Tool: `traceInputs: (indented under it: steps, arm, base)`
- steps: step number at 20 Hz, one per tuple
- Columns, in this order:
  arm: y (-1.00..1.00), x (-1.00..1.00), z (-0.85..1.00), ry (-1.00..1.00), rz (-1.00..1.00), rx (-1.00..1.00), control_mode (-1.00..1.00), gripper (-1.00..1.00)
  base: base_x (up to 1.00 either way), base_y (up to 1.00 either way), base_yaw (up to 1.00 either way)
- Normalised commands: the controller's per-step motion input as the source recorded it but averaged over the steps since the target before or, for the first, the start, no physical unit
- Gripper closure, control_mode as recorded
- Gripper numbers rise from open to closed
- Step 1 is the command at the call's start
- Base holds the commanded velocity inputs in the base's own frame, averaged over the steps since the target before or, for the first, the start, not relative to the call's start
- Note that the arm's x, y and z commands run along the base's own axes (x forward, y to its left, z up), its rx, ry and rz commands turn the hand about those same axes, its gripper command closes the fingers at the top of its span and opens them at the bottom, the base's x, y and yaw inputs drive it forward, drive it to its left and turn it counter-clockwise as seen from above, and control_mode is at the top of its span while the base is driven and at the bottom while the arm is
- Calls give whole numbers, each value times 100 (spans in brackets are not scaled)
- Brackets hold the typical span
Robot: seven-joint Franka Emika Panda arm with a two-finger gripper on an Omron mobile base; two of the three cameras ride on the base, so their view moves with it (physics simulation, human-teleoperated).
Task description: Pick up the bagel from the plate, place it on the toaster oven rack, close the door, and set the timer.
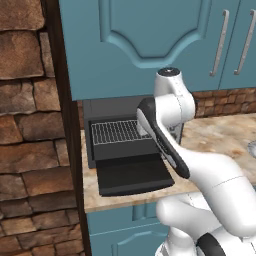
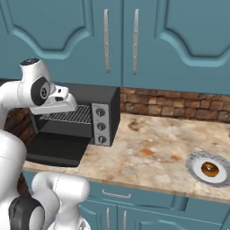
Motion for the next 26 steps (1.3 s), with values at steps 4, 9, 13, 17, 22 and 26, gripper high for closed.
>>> traceInputs:
  steps: [4, 9, 13, 17, 22, 26]
  arm:
    - [43, 0, -42, -5, 1, -18, -100, -100]
    - [38, 0, -38, -10, 0, -19, -100, -100]
    - [26, 4, -25, -12, 0, -17, -100, -100]
    - [19, 16, -21, -4, 0, -14, -100, -100]
    - [6, 16, -12, -12, 0, -8, -100, -100]
    - [2, 45, -3, -6, 1, 0, -100, -100]
  base:
    - [0, 0, 0]
    - [0, 0, 0]
    - [0, 0, 0]
    - [0, 0, 0]
    - [0, 0, 0]
    - [0, 0, 0]
